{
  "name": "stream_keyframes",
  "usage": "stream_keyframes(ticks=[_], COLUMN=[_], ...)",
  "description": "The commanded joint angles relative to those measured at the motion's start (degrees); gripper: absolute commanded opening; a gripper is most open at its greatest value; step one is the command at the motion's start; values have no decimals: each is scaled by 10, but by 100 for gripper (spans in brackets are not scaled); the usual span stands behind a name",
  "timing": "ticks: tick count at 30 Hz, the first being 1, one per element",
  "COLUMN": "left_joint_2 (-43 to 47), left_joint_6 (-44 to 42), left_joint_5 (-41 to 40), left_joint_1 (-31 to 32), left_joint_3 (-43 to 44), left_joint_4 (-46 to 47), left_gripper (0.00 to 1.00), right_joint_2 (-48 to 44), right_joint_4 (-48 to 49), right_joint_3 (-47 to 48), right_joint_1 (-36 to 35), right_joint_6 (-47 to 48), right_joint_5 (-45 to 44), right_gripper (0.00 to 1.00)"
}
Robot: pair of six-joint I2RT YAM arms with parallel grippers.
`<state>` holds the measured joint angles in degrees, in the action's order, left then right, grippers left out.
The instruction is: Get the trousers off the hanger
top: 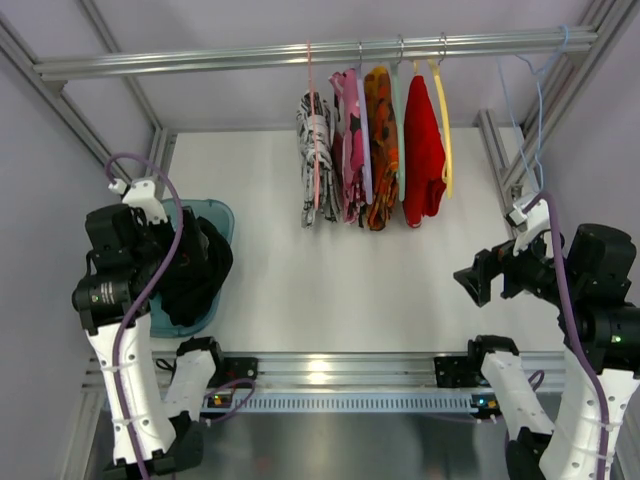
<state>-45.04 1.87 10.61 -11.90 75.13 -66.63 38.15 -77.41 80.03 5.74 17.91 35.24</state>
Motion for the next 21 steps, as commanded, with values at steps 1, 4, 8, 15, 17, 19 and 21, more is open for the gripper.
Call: stream_keyframes(ticks=[1, 4, 8, 15, 17, 19, 21], left_joint_2=[-8, -50, -101, -142, -159, -173, -190], left_joint_6=[6, 22, 99, 362, 375, 397, 451], left_joint_5=[47, 115, 276, 337, 298, 279, 274], left_joint_1=[0, 0, -1, 37, 95, 157, 175], left_joint_3=[33, 60, 74, 3, -1, -6, -22], left_joint_4=[74, 109, 239, 581, 610, 654, 705], left_gripper=[98, 98, 98, 98, 96, 95, 92], right_joint_2=[11, 21, 39, 82, 90, 104, 113], right_joint_4=[6, 13, 19, 16, 14, 13, 15], right_joint_3=[25, 35, 50, 95, 110, 123, 129], right_joint_1=[-4, -3, -3, -3, -3, -4, -3], right_joint_6=[-2, -10, -24, -41, -44, -51, -56], right_joint_5=[11, 10, 5, 0, 3, 3, 4], right_gripper=[99, 100, 99, 99, 99, 99, 99])
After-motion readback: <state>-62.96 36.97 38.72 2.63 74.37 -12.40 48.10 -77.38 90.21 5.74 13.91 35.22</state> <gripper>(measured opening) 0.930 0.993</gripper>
